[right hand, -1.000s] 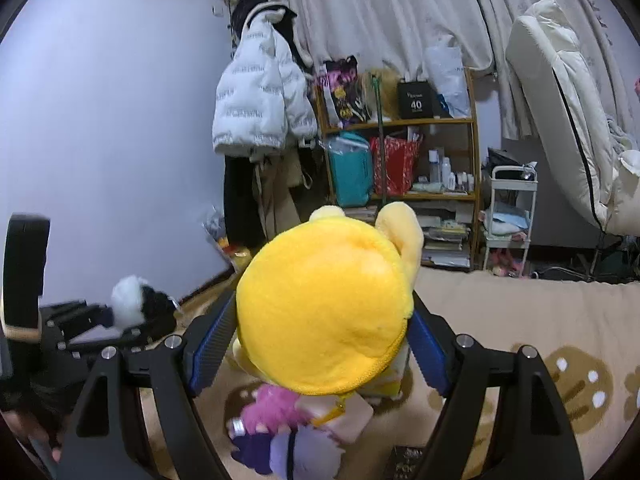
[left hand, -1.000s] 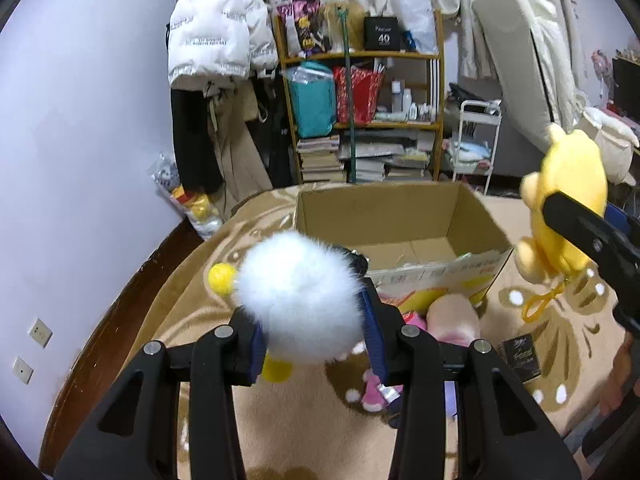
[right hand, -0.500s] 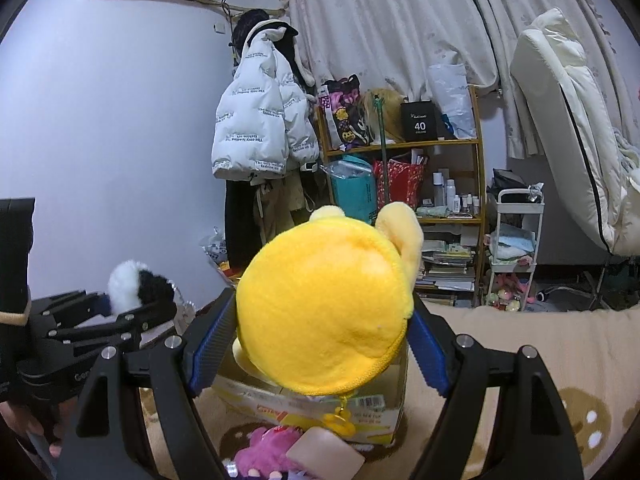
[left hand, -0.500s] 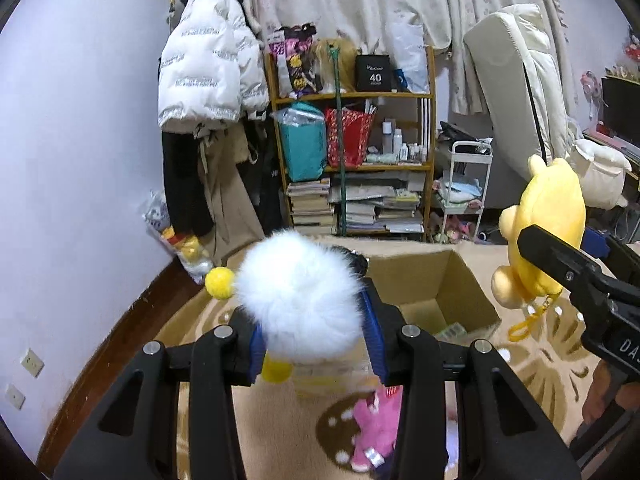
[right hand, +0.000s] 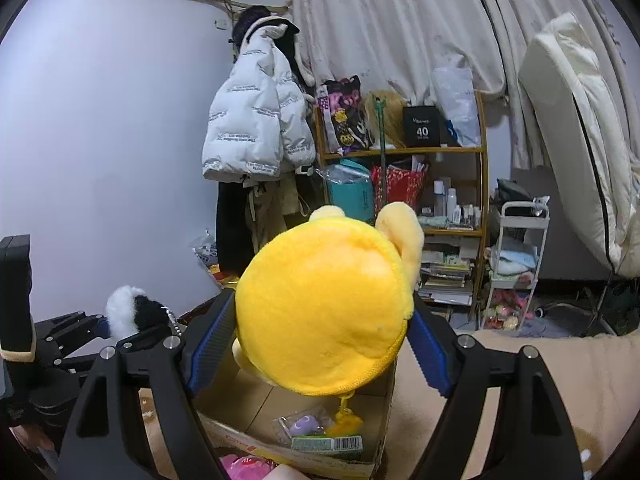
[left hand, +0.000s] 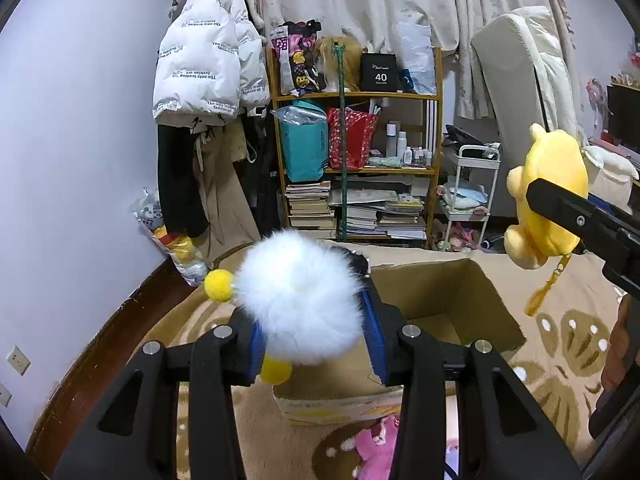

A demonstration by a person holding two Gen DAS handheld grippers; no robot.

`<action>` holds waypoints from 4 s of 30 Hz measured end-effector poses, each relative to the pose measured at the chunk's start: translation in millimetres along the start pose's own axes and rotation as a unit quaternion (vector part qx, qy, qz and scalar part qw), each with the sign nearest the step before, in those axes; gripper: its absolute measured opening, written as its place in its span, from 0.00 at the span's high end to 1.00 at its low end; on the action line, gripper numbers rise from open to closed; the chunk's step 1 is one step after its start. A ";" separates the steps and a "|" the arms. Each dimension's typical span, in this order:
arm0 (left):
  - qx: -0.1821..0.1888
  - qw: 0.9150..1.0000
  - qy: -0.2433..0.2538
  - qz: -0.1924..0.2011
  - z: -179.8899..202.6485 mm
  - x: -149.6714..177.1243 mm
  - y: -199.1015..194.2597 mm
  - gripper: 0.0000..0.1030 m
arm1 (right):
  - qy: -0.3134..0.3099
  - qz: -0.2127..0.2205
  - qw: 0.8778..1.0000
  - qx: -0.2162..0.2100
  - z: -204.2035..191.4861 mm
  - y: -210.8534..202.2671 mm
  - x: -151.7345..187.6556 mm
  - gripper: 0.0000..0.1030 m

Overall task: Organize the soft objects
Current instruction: 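Carry both plushes over the box and release them inside with both tools, then lower the left tool to the white-haired doll while the right tool reaches the black tissue pack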

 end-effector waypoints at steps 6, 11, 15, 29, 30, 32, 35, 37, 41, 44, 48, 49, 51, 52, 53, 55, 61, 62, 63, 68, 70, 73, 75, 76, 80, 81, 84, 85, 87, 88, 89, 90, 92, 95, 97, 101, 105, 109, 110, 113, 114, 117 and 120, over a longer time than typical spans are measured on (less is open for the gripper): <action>0.001 1.000 -0.001 -0.021 -0.7 10.2 23.9 0.61 | -0.009 -0.020 1.000 0.009 0.7 23.9 16.8 0.17; 0.005 0.999 -0.001 -0.039 1.7 18.7 37.4 0.61 | -0.009 -0.050 0.999 0.008 0.9 41.3 34.0 0.17; 0.003 0.999 0.010 -0.050 8.1 25.4 43.8 0.60 | -0.008 -0.068 0.998 0.015 5.0 50.0 44.1 0.16; -0.014 0.996 0.020 -0.083 13.2 39.7 52.2 0.58 | -0.010 -0.122 0.992 0.028 12.0 61.9 68.7 0.16; -0.014 0.996 0.018 -0.085 12.2 40.7 52.6 0.58 | -0.018 -0.129 0.991 0.031 10.4 63.5 70.5 0.16; -0.019 0.996 0.016 -0.086 10.9 42.0 51.6 0.52 | -0.028 -0.140 0.989 0.031 7.1 64.2 74.8 0.16; -0.027 0.997 0.020 -0.076 9.8 41.7 47.0 0.46 | -0.027 -0.147 0.988 0.029 5.8 63.9 78.2 0.15; -0.027 0.996 0.021 -0.077 9.5 41.6 44.7 0.43 | -0.025 -0.148 0.988 0.028 6.1 63.0 78.8 0.14; -0.030 0.997 0.016 -0.074 6.6 41.1 39.1 0.34 | -0.009 -0.149 0.989 0.020 8.6 59.5 78.0 0.09; -0.030 0.997 0.008 -0.076 2.8 40.9 35.8 0.29 | 0.006 -0.141 0.990 0.015 11.3 54.3 74.7 0.03; -0.031 0.997 0.000 -0.077 -1.1 41.8 29.3 0.22 | 0.012 -0.135 0.991 0.020 12.8 46.6 69.7 0.02; -0.032 0.996 -0.001 -0.080 -1.8 42.4 27.3 0.19 | 0.016 -0.133 0.991 0.020 13.6 43.6 68.5 0.02; -0.035 0.996 -0.004 -0.082 -3.5 42.9 23.8 0.13 | 0.021 -0.131 0.991 0.022 15.4 38.3 66.2 0.01; -0.035 0.996 -0.005 -0.082 -3.6 42.5 21.6 0.11 | 0.022 -0.130 0.991 0.020 16.0 35.1 65.1 0.01; -0.035 0.996 -0.006 -0.081 -3.7 42.8 18.6 0.10 | 0.023 -0.130 0.991 0.018 16.7 31.7 64.0 0.01; -0.034 0.996 -0.002 -0.080 -2.7 43.2 11.8 0.09 | 0.022 -0.130 0.991 0.019 17.6 25.3 62.1 0.01; -0.035 0.996 0.014 -0.078 3.2 49.6 -9.0 0.05 | 0.016 -0.124 0.992 0.025 19.3 -1.5 56.3 0.00; -0.035 0.996 0.017 -0.079 4.7 50.6 -12.5 0.04 | 0.013 -0.125 0.992 0.028 18.5 -5.2 55.7 0.00; -0.036 0.996 0.020 -0.079 6.3 51.7 -16.0 0.04 | 0.010 -0.123 0.992 0.032 18.1 -10.7 55.5 0.00; -0.040 0.996 0.032 -0.080 11.5 56.7 -33.4 0.04 | 0.016 -0.123 0.991 0.040 19.2 -33.2 56.8 0.00; -0.036 0.995 0.032 -0.084 13.2 59.4 -39.4 0.04 | 0.022 -0.125 0.991 0.042 20.9 -42.0 59.1 0.00; -0.036 0.995 0.037 -0.087 16.0 62.3 -48.5 0.04 | 0.026 -0.133 0.990 0.048 22.9 -54.5 64.4 0.00; -0.038 0.995 0.040 -0.084 18.4 63.1 -54.9 0.04 | 0.028 -0.137 0.989 0.054 24.0 -60.0 66.6 0.00; -0.042 0.995 0.044 -0.079 19.3 63.2 -59.3 0.04 | 0.031 -0.140 0.988 0.058 24.2 -62.8 67.6 0.00; -0.048 0.995 0.055 -0.070 24.3 65.1 -70.9 0.04 | 0.051 -0.145 0.985 0.071 28.8 -74.9 73.3 0.00; -0.045 0.995 0.055 -0.073 25.2 66.3 -73.1 0.04 | 0.056 -0.145 0.985 0.073 29.6 -77.4 74.6 0.00; -0.042 0.995 0.052 -0.078 25.7 69.6 -77.9 0.04 | 0.063 -0.155 0.983 0.080 31.9 -81.4 77.2 0.00; -0.042 0.995 0.050 -0.080 25.8 70.7 -79.4 0.04 | 0.066 -0.159 0.982 0.081 32.4 -82.7 77.9 0.00; -0.036 0.995 0.049 -0.084 26.2 72.9 -82.3 0.04 | 0.072 -0.162 0.981 0.080 32.4 -87.1 79.9 0.00; -0.034 0.995 0.049 -0.085 26.9 73.8 -83.4 0.04 | 0.071 -0.162 0.981 0.082 31.8 -89.2 81.1 0.00; -0.032 0.995 0.049 -0.086 27.4 74.7 -84.5 0.04 | 0.068 -0.164 0.980 0.088 30.7 -91.0 82.6 0.00; -0.030 0.995 0.049 -0.087 27.8 74.7 -84.4 0.04 | 0.065 -0.166 0.980 0.091 29.7 -91.6 83.7 0.00; -0.026 0.994 0.051 -0.090 29.5 75.8 -84.8 0.04 | 0.058 -0.171 0.979 0.099 28.7 -93.0 86.7 0.00; -0.024 0.994 0.058 -0.090 31.5 75.6 -84.4 0.04 | 0.050 -0.178 0.977 0.109 28.0 -93.1 90.1 0.00; -0.022 0.994 0.063 -0.091 34.4 76.7 -83.4 0.04 | 0.045 -0.186 0.974 0.118 28.2 -91.9 91.6 0.00; -0.013 0.992 0.073 -0.100 40.7 78.2 -78.8 0.04 | 0.047 -0.191 0.974 0.116 31.0 -90.3 94.3 0.00; -0.004 0.991 0.083 -0.104 48.8 80.3 -73.8 0.04 | 0.048 -0.195 0.973 0.115 33.2 -87.6 96.7 0.00; 0.001 0.989 0.097 -0.112 58.0 83.5 -65.4 0.04 | 0.053 -0.202 0.971 0.115 36.6 -82.4 99.0 0.00; 0.004 0.988 0.101 -0.115 60.9 84.7 -62.3 0.04 | 0.054 -0.205 0.970 0.116 37.7 -80.7 100.5 0.00; 0.011 0.987 0.108 -0.122 67.7 86.9 -54.0 0.04 | 0.059 -0.211 0.969 0.116 40.6 -75.1 103.6 0.00; 0.014 0.986 0.110 -0.125 69.9 87.9 -51.2 0.04 | 0.061 -0.213 0.968 0.116 41.6 -73.7 104.6 0.00; 0.015 0.985 0.119 -0.128 76.0 91.0 -43.3 0.04 | 0.070 -0.221 0.966 0.116 45.3 -68.1 108.2 0.00; 0.016 0.983 0.132 -0.129 82.6 94.9 -37.3 0.04 | 0.071 -0.237 0.962 0.118 48.8 -61.5 113.2 0.00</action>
Point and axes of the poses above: each gripper's, at about its wrist camera, not at the fingertips, and y roughly the way its jaws point, z to its right, x to its underside, the point moved 2 cm from there along y, roughly the way its jaws point, and after that the axes turned 3 degrees about x, right-handed, at the moved point
